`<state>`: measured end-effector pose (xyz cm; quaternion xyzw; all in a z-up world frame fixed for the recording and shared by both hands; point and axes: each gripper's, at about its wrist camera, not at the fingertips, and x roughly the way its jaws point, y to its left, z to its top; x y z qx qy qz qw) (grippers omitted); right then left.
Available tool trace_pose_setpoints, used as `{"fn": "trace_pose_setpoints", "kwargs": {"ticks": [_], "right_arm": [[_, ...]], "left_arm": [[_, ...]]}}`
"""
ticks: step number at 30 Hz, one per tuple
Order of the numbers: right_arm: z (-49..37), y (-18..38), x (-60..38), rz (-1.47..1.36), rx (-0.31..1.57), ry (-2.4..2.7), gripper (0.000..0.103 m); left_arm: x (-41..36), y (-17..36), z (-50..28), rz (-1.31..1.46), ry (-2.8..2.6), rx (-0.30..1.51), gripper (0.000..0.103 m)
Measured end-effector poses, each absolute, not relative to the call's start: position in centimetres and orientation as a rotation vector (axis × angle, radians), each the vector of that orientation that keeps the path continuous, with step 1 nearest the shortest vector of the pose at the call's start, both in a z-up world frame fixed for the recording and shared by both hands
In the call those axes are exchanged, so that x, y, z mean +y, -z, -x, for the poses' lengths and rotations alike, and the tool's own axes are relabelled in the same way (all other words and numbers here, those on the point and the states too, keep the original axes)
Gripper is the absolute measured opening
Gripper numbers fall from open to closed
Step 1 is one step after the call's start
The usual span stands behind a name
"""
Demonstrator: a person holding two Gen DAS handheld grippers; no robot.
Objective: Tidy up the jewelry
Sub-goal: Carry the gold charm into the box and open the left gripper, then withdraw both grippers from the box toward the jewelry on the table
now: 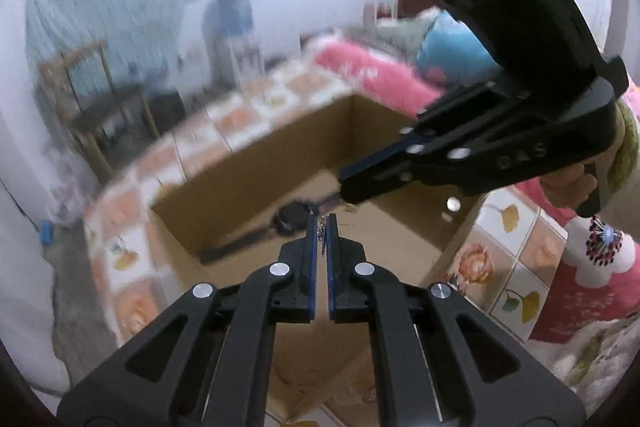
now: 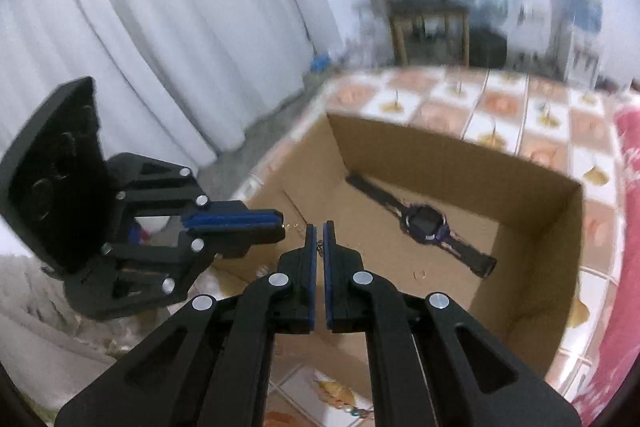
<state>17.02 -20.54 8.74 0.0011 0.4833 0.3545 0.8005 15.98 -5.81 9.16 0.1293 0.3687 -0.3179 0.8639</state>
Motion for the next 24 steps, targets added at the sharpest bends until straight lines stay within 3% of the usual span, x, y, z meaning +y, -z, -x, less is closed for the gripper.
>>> {"fn": "trace_pose_setpoints", "kwargs": {"ticks": [7,17,19,21,24], "right_arm": [[-22.8,-2.4,-18.1,0.021,1.307,-0.728,0.003],[-25.2,1.4,-18.0,-0.044,1.407,-0.689,0.005],[-25.5,1.7,-18.3,-0.055,1.405,-0.68,0.008],[-25.7,1.5,-18.5,-0.063,1.391,-0.675,0.02],[-25.6,0.5,-19.0,-0.053,1.347,-0.668,0.027]], "left_arm": [[-6.8,-4.5,-18.9,-0.308,0.67,0.987,0.004],[-7.2,-3.0,-19.6,-0.344,0.671,1.088,0.004],[-7.0,-3.1,-19.6,-0.346,0.661,1.093,0.006],[-6.7,-3.4,-19.6,-0.338,0.655,1.086,0.018],[-6.2,-4.1,-19.5,-0.303,0.66,1.069,0.021]]}}
